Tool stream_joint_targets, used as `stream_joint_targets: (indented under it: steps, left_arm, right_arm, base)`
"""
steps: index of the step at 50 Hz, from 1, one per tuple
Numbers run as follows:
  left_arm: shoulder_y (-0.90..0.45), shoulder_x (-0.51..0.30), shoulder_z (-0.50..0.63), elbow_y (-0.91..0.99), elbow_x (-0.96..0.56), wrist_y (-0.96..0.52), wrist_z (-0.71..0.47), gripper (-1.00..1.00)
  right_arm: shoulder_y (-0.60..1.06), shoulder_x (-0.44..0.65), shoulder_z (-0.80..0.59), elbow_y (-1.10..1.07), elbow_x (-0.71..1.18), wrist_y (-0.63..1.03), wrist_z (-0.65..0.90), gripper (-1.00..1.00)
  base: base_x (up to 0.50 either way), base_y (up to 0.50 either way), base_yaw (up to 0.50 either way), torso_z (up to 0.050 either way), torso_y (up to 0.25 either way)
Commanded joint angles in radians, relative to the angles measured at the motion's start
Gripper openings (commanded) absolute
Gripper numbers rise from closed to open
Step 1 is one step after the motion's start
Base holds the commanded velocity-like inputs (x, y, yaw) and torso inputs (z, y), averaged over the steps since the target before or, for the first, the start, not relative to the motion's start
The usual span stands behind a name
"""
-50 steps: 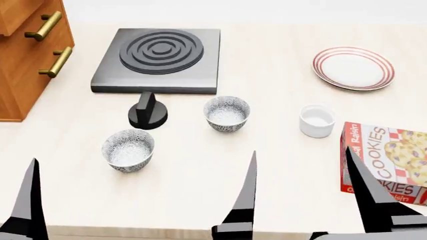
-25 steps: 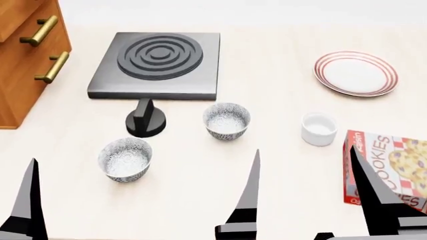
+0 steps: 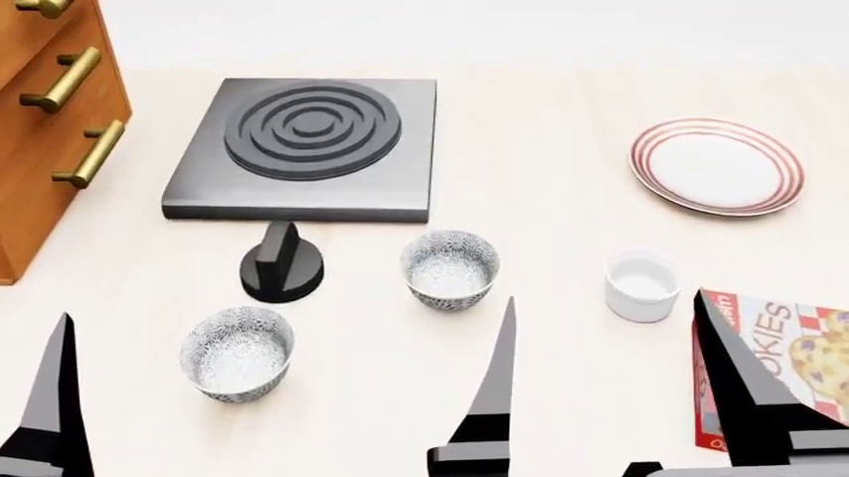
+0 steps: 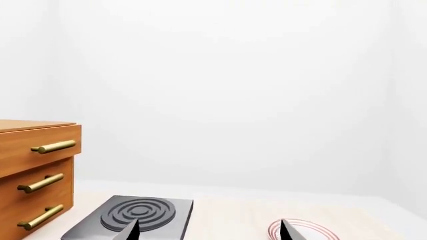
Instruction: Pick the akita bowl next to the ramekin and place it on the plate.
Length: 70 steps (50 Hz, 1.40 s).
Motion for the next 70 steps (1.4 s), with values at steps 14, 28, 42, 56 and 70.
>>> stream_joint_targets:
  steps: [14,28,42,56,70]
  left_arm:
    - [-0.005,-0.010,0.018,-0.007,0.001,0.017,-0.012,1.00]
    - [-0.005,-0.017,0.024,-0.007,0.001,0.024,-0.019,1.00]
    - [-0.007,-0.023,0.032,-0.009,0.003,0.031,-0.023,1.00]
    - [-0.016,-0.023,0.040,-0.015,0.000,0.032,-0.025,1.00]
    - [-0.023,-0.028,0.044,-0.013,-0.007,0.034,-0.032,1.00]
  right_arm:
    - [0.012,0.015,-0.029,0.003,-0.001,-0.023,0.013,1.00]
    - [0.015,0.022,-0.043,0.004,-0.005,-0.037,0.014,1.00]
    - [0.017,0.029,-0.056,0.006,-0.009,-0.053,0.016,1.00]
    - [0.018,0.035,-0.065,0.011,-0.012,-0.066,0.017,1.00]
    - [0.042,0.038,-0.073,0.002,0.004,-0.059,0.028,1.00]
  base:
    - [0.19,0.00,0.00,0.000,0.000]
    - [0.19,0.00,0.00,0.000,0.000]
    - [0.19,0.00,0.00,0.000,0.000]
    - [0.22,0.00,0.00,0.000,0.001]
    - [0.23,0.00,0.00,0.000,0.000]
